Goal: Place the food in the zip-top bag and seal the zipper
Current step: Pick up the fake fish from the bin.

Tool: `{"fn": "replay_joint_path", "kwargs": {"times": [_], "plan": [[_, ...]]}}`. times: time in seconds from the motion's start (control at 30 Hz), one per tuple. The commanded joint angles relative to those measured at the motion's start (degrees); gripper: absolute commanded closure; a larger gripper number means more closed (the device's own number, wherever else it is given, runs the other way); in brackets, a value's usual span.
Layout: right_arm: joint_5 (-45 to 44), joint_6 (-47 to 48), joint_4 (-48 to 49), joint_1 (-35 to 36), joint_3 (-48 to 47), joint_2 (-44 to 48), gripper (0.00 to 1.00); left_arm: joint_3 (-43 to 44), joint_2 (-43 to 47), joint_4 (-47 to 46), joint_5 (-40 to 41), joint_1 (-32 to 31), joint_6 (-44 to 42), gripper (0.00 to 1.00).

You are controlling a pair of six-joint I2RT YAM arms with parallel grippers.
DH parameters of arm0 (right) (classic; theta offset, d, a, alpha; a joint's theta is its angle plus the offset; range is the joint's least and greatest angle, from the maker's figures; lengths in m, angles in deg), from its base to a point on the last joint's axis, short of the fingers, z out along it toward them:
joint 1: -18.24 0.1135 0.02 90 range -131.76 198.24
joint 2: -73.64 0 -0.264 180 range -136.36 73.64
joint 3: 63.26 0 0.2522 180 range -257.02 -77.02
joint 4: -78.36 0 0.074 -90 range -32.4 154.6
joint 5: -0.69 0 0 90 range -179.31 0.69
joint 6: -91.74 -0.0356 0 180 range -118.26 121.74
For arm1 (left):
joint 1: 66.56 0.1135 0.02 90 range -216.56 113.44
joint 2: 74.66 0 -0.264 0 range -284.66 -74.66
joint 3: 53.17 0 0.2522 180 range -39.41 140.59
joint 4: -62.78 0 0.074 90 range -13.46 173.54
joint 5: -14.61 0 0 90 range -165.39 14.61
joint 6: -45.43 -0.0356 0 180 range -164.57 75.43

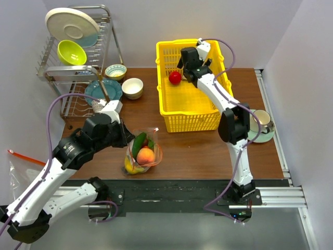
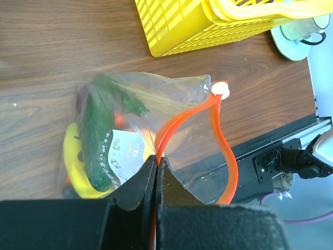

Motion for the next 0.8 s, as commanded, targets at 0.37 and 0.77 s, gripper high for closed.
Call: {"fn": "replay_joint_path", "kwargs": {"times": [0.37, 0.77], "plan": [[-7.57, -2.37, 9.55, -4.84, -10.25, -12.6, 0.08, -0.03, -2.6, -5.21, 1.1, -0.13, -2.93, 1.0], [-8.28, 1.32, 23.61, -5.55, -7.55, -16.57, 0.5, -0.12, -4.01, -6.7, 2.43, -0.13, -4.07, 1.0]]}}
